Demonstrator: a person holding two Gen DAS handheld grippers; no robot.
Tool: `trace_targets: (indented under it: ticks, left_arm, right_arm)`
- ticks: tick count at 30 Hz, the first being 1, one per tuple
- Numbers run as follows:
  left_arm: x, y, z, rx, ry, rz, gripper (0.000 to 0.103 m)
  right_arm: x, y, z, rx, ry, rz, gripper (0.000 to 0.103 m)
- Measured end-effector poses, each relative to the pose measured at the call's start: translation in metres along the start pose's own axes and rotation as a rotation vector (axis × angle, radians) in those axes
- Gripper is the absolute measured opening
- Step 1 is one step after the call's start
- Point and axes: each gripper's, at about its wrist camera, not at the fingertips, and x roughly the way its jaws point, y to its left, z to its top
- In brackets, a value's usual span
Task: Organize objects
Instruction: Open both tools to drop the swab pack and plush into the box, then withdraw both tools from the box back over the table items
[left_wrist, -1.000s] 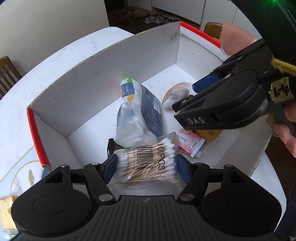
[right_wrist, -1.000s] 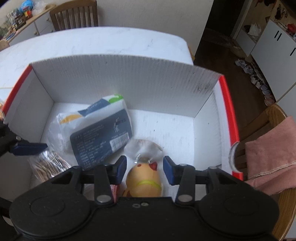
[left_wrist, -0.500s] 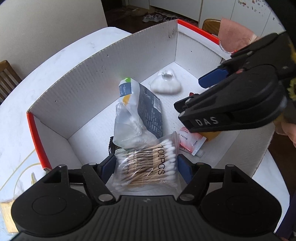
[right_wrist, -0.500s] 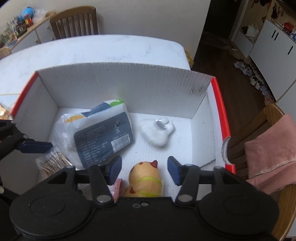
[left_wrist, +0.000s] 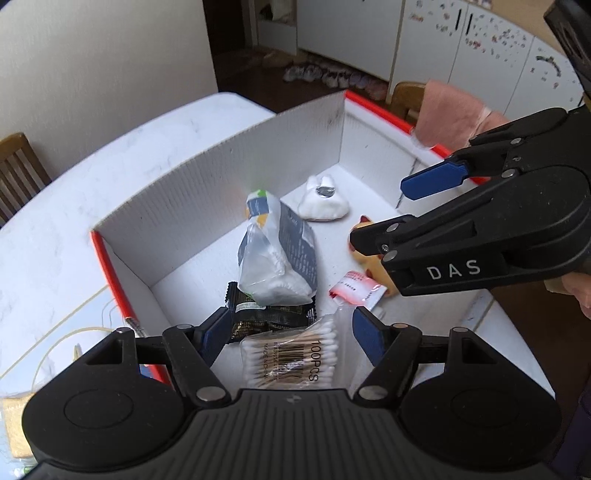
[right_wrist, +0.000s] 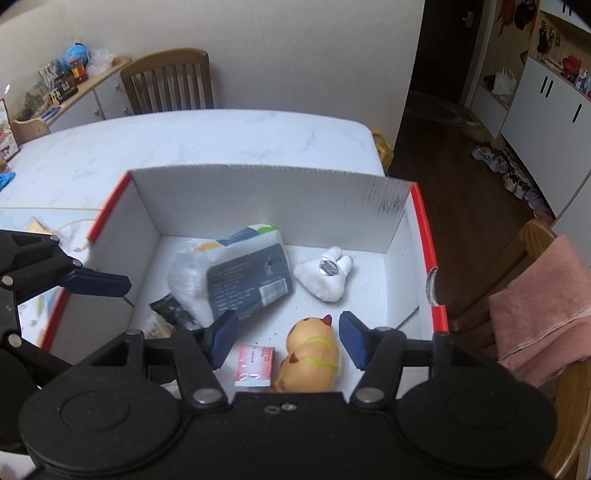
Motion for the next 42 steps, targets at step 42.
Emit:
trace_targets:
  ticks: [42]
  left_arm:
    - [-0.151,0.153,-0.164,-0.119,-0.227,-0.008,0.080]
  right_arm:
    - [-0.078,0.195,-0.030,0.061,-0.177,0.110,0.099]
